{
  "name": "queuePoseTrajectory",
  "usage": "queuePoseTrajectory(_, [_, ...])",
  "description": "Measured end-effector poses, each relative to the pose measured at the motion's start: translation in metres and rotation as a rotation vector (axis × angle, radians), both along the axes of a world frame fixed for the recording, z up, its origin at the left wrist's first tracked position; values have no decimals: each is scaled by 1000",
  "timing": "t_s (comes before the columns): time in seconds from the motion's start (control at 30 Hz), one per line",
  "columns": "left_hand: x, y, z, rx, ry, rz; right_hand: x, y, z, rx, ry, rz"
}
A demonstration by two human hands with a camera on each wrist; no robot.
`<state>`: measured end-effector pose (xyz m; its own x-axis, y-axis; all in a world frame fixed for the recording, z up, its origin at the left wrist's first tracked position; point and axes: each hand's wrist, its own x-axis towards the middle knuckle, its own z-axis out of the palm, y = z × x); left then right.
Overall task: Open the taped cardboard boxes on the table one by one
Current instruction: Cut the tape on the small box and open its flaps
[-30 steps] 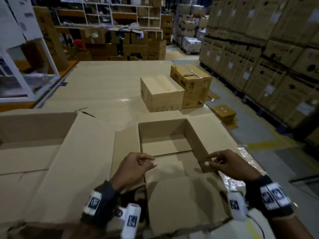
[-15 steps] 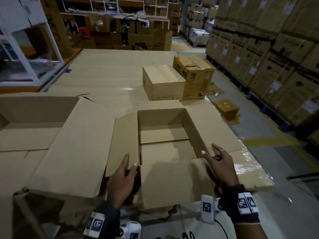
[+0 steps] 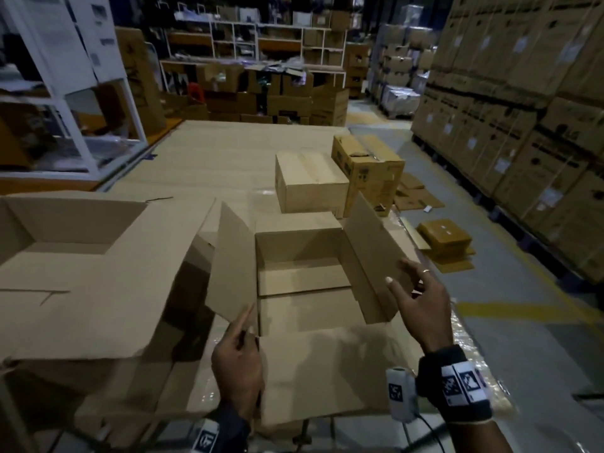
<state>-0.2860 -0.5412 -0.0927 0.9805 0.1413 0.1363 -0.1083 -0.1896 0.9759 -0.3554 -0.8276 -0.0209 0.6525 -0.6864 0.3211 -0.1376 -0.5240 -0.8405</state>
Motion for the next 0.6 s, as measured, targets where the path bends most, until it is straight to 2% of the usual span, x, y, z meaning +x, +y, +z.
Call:
queuePoseTrajectory(0.1, [-4,-6,22,51,-85,49,7,-25,5,-178,109,77])
queuePoseTrajectory(0.23, [12,-1,51,296,-260,90,18,-47,14,-372,306,171])
queuePoseTrajectory(0.4, [39,7,77,575,-228,43,34,-54,14,-405,480,293])
queuePoseTrajectory(0.5, [52,10,78,706,-130,-35,42,-53,8,-402,471,261])
queuePoseTrajectory(0.6, [60,11,77,771,-109,-78,47,-48,7,-465,438,251])
